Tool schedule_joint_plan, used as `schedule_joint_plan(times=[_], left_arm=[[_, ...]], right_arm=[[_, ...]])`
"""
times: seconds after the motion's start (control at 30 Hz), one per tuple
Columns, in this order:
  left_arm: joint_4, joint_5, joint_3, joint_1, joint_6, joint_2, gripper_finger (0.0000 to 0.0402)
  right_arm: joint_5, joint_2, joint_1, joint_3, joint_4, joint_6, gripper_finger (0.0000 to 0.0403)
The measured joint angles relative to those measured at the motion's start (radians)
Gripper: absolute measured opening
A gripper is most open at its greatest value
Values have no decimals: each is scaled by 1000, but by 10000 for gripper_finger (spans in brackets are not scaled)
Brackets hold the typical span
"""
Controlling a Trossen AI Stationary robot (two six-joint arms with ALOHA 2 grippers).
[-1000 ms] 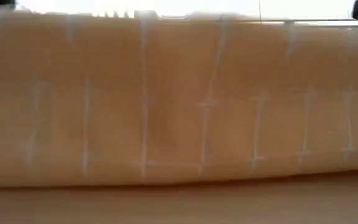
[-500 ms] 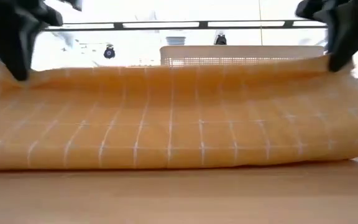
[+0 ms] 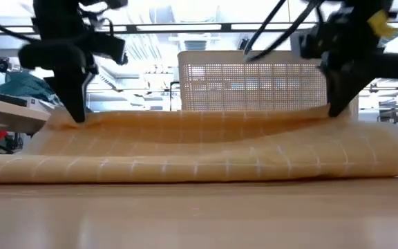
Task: Fold towel
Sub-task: Fold the yellow towel
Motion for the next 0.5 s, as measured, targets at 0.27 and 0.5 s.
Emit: schedule_joint_plan(times=[0.27,0.5], left_arm=[[8,21,-40,72,95,0,0],[29,-25,-41,115,128,0,15]], right_arm=[[-3,-37,-116,-57,116,-126,0],[-32,-38,-190,-57,199,-232,0]])
